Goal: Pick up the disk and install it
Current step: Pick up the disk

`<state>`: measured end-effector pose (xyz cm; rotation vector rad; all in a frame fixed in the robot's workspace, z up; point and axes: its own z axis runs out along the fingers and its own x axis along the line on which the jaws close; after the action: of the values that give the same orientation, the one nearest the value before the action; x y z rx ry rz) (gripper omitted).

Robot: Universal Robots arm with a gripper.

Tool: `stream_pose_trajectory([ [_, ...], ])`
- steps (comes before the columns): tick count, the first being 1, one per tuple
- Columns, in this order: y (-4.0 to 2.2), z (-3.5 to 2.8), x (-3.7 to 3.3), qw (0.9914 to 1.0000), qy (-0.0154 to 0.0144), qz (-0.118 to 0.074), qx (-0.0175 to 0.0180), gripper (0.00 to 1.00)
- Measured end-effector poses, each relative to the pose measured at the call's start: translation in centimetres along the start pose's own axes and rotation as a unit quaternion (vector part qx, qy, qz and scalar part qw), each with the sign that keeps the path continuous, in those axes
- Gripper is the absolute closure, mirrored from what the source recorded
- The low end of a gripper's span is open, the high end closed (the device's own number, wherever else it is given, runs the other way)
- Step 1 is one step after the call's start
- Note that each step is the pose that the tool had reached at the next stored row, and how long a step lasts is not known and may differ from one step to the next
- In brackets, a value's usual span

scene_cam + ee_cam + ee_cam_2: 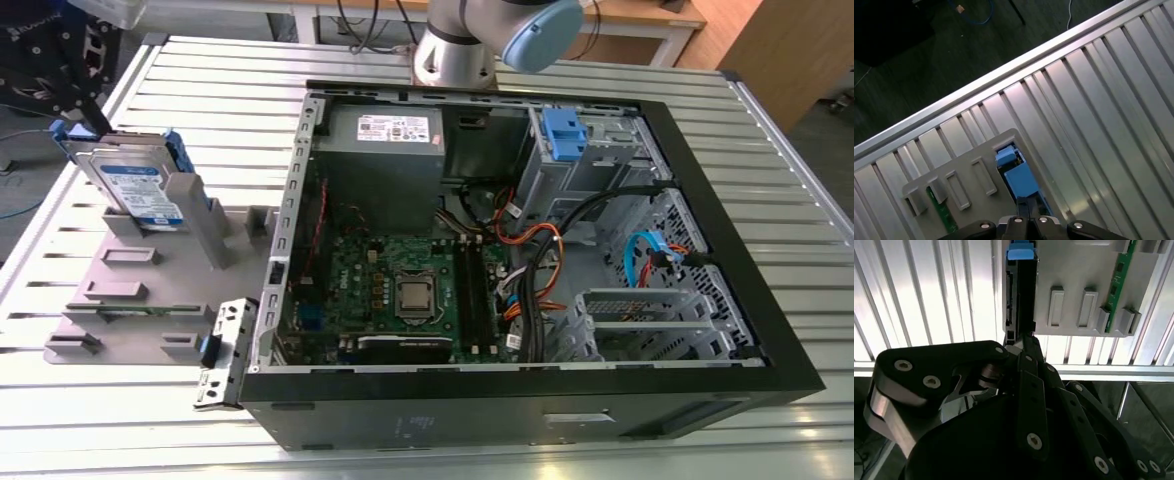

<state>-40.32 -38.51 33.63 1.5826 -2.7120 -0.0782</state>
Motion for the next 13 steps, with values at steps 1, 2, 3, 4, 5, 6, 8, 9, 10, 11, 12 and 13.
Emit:
stream_pose_trajectory([
  [1, 0.0, 0.01, 0.0, 0.99996, 0.0004, -0.009, -0.0002, 0.89],
  [2, 0.0, 0.02, 0.0, 0.99984, 0.0008, -0.018, -0.0005, 0.89],
  [3, 0.0, 0.04, 0.0, 0.99963, 0.0012, -0.027, -0.0007, 0.89],
  [4, 0.0, 0.04, 0.0, 0.99934, 0.0016, -0.036, -0.0009, 0.89],
  [5, 0.0, 0.05, 0.01, 0.99898, 0.0019, -0.045, -0.0011, 0.89],
  [6, 0.0, 0.05, 0.01, 0.99858, 0.0023, -0.053, -0.0013, 0.89],
  [8, 0.0, 0.05, 0.0, 0.99796, 0.0028, -0.064, -0.0016, 0.89],
  [9, 0.0, 0.04, 0.0, 0.99779, 0.0029, -0.066, -0.0017, 0.89],
  [10, 0.0, 0.04, 0.0, 0.99765, 0.003, -0.068, -0.0017, 0.89],
  [11, 0.0, 0.03, 0.0, 0.99755, 0.003, -0.07, -0.0017, 0.89],
  [12, 0.0, -0.02, 0.0, 0.99746, 0.0032, -0.071, -0.0018, 0.89],
  [13, 0.0, -0.08, 0.0, 0.99738, 0.0032, -0.072, -0.0018, 0.89],
])
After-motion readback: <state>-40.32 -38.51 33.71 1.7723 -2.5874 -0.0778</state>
